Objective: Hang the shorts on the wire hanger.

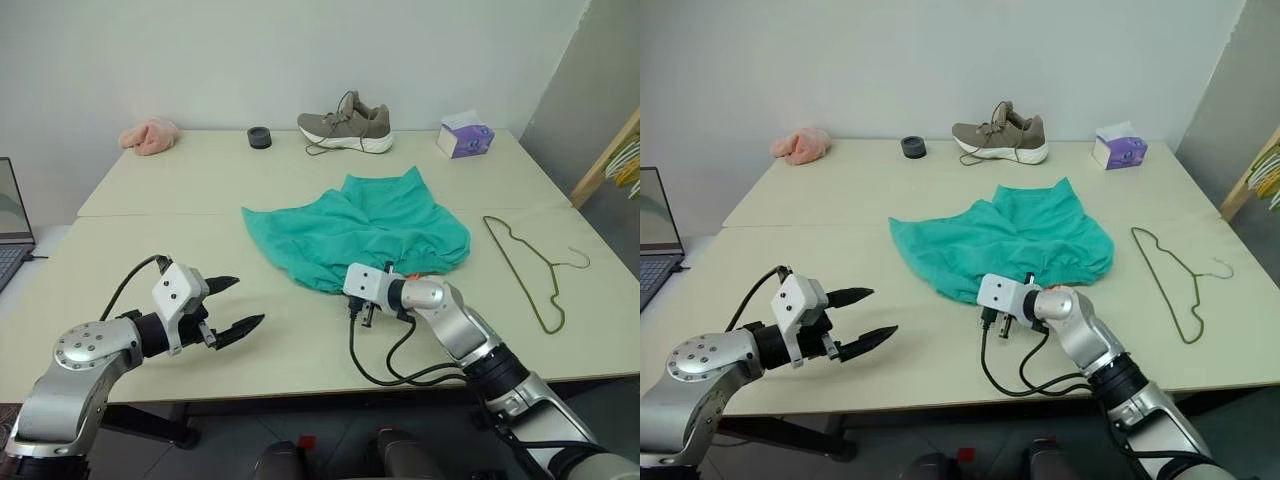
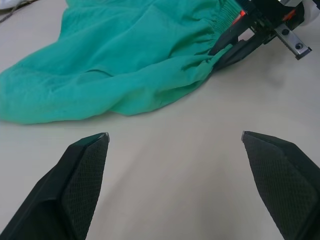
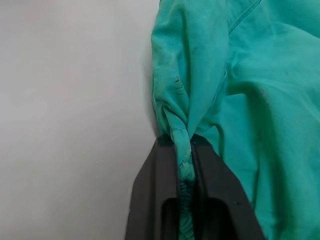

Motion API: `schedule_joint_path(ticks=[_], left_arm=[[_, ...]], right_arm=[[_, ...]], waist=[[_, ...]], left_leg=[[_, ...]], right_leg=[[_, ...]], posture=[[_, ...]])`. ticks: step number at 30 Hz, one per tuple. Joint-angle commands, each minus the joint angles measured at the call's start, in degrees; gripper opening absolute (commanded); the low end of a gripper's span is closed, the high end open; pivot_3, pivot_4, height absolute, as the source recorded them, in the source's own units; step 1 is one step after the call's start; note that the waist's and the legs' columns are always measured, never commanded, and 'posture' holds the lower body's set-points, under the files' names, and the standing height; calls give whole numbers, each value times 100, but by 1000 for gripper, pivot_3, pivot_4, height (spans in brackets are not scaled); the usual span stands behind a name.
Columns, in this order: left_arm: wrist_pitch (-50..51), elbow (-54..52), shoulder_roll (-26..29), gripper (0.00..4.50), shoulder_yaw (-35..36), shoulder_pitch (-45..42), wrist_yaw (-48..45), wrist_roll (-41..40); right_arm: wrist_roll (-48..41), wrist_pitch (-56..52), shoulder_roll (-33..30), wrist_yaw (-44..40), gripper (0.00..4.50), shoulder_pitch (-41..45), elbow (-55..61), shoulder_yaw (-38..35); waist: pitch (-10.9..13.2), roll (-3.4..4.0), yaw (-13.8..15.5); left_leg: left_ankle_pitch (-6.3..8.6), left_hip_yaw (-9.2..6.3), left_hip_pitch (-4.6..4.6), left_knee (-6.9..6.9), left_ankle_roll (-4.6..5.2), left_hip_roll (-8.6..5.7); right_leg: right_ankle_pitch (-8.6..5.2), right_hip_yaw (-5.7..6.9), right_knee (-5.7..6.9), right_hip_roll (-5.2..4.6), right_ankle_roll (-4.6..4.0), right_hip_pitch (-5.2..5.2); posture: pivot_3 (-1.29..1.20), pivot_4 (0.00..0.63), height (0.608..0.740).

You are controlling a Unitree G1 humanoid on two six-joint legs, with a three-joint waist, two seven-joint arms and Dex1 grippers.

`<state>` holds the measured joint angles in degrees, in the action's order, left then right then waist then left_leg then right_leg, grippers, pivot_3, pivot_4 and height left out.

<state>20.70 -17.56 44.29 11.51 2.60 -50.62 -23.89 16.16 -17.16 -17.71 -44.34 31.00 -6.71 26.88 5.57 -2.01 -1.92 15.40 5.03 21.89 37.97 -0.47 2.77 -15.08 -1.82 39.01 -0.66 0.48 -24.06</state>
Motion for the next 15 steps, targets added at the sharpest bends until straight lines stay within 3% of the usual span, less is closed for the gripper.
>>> schedule_joint_path(ticks=[1,7,15], left_arm=[[-277,116,-16,4500,2,-337,159,232],[-1134,726,26,4500,-305,-881,208,1000],[-2793,2005,-85,4500,-934,-1576,649,2292]], right_arm=[[-324,-81,-262,-454,25,81,712,-230],[-1063,-684,-1195,-1439,25,-163,2186,-583],[-1843,-1357,-1879,-1874,25,-259,3331,-910]], waist=[[0,-1,8],[-1,-2,3],[-1,-3,-81]], left_leg=[[0,-1,0,1,0,0],[1,0,3,0,0,-1],[1,0,1,0,0,3]], right_leg=[[0,1,0,4,0,1],[0,2,-7,4,3,1],[1,2,-3,14,0,0]], posture=[[-30,82,740],[-59,81,740],[-98,88,740]])
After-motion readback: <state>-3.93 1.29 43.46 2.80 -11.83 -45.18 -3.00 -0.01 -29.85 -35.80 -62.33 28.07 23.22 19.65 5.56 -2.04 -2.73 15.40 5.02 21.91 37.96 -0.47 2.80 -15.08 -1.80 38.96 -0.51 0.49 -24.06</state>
